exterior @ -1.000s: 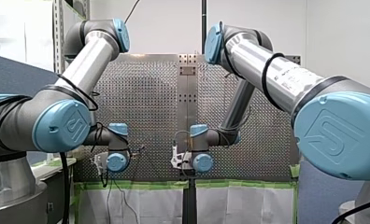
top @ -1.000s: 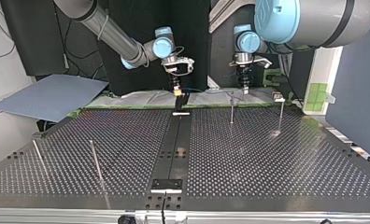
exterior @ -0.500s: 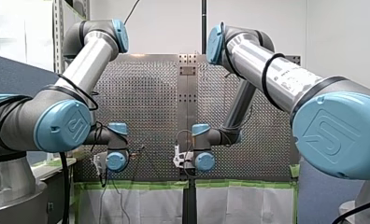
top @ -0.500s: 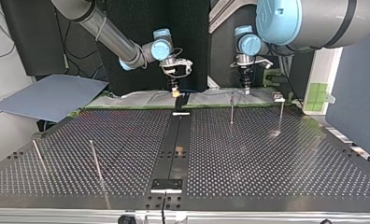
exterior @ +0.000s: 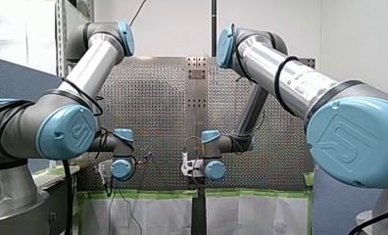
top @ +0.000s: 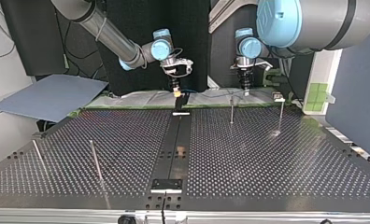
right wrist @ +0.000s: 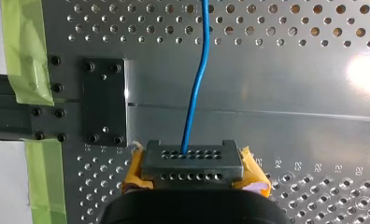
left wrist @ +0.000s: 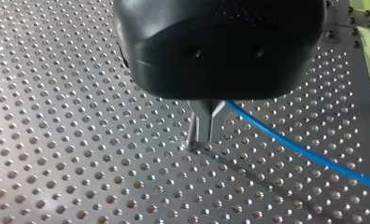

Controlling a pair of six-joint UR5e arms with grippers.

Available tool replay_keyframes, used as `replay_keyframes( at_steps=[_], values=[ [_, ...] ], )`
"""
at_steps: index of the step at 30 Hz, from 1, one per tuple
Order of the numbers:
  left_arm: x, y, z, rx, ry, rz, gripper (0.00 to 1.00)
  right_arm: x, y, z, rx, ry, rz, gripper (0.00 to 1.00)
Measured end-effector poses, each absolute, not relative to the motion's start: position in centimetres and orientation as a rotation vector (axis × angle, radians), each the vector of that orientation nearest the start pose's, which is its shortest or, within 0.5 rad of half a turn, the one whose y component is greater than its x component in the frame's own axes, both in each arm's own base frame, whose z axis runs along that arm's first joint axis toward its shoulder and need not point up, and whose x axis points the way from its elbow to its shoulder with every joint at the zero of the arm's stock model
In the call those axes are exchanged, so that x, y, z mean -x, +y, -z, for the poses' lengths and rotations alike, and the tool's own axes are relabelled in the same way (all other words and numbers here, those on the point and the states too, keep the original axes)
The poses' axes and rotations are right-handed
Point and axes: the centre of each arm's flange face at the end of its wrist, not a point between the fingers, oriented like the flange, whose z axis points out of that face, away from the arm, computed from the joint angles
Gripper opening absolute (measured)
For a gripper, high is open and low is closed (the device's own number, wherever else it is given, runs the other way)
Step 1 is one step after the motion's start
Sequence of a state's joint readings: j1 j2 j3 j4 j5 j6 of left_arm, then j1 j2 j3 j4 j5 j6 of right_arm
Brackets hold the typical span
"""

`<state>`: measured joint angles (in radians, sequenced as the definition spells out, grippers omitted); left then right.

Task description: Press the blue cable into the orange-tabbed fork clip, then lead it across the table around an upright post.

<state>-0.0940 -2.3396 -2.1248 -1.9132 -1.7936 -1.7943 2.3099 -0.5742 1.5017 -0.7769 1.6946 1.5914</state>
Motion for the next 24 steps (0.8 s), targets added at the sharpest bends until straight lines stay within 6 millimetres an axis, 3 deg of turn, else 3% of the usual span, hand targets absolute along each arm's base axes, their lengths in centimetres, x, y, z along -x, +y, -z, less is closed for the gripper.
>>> replay_keyframes(
  at_steps=[11,24],
  values=[
    [-49.0,-15.5,4.7,0.280,1.672,0.066,0.00,-54.1,-42.0,3.5,-1.791,-0.926,-1.532,0.00],
    [-53.1,-15.1,3.8,0.310,1.651,0.087,0.00,-53.9,-43.2,3.1,-1.765,-0.932,-1.540,0.00]
  ],
)
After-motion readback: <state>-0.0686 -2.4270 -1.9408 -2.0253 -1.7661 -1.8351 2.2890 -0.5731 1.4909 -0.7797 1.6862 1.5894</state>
